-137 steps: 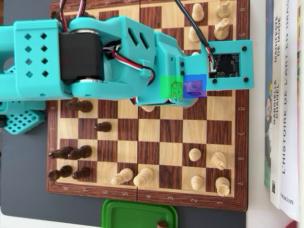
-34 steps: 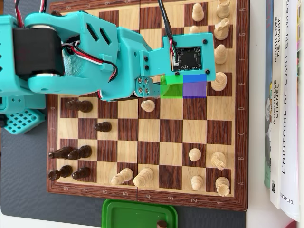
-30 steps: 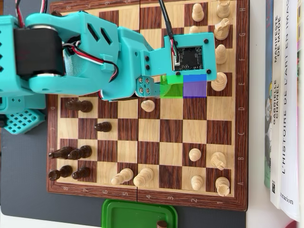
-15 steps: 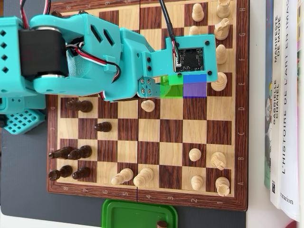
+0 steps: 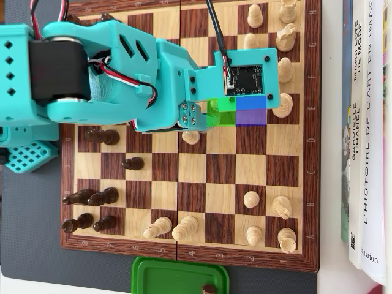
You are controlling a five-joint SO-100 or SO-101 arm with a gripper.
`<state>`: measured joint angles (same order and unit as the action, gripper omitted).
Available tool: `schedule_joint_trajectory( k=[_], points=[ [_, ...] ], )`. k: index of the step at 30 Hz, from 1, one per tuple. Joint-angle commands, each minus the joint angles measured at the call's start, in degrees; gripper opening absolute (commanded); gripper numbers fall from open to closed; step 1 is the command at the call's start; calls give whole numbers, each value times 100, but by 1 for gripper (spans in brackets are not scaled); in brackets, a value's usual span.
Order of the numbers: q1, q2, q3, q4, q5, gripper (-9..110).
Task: Play chess
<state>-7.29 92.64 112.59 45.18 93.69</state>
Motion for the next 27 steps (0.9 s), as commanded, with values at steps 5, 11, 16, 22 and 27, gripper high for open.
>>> schedule_joint_trajectory(
  k=[5,11,16,22,27],
  points=[
    [-26,44,-202,-44,-9,16],
    [-35,44,-202,-44,-9,16],
    [-88,475,-141,0,-9,16],
    [-97,686,-123,9,-9,16],
    [-97,835,-114,9,-9,16]
  ],
)
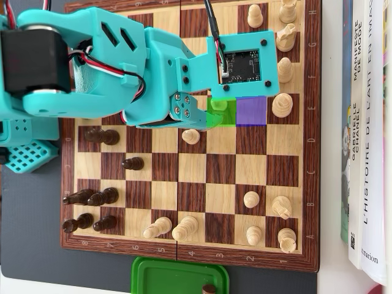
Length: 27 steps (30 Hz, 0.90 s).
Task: Play chess
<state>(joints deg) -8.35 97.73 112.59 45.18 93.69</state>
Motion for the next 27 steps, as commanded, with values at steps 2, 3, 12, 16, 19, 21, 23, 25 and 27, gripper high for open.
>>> schedule_joint_trajectory(
  k=[2,3,12,16,19,21,23,25,27],
  points=[
    [9,589,-26,0,-9,16],
    [9,738,62,-26,-9,16],
    [70,2153,791,-53,0,16],
    [88,2821,1081,-264,0,16],
    [97,3357,1591,-949,0,16],
    [158,3753,2004,-1468,0,16],
    [229,4184,2417,-1978,-9,16],
    [308,4579,2786,-2435,-9,16],
    [404,4904,3059,-2821,-18,16]
  ],
)
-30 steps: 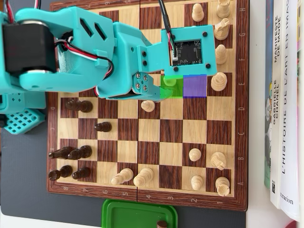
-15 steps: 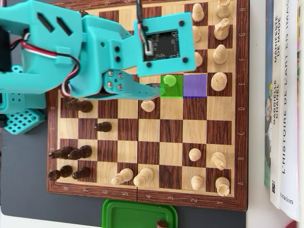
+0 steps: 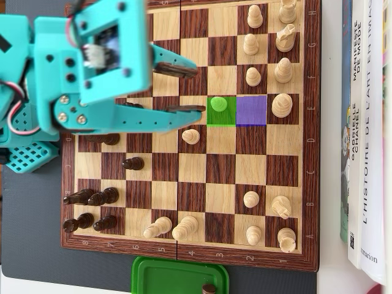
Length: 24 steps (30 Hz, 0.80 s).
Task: Play chess
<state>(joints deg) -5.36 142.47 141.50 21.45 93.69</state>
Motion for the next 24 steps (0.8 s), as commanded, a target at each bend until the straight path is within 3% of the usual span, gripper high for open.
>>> schedule_joint_trajectory(
  k=[1,11,24],
  points=[
    [149,571,272,-642,-18,16],
    [431,1441,598,-2391,-659,16],
    [439,3120,2479,-5546,-659,16]
  ],
)
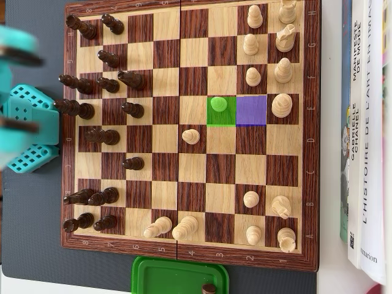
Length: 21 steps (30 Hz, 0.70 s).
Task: Play chess
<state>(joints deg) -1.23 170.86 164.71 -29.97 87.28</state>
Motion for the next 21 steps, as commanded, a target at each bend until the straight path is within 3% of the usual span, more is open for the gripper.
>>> schedule_joint_trajectory(
  k=[1,21],
  points=[
    [18,404,299,-589,-18,16],
    [35,2092,1635,-3305,-26,16]
  ],
)
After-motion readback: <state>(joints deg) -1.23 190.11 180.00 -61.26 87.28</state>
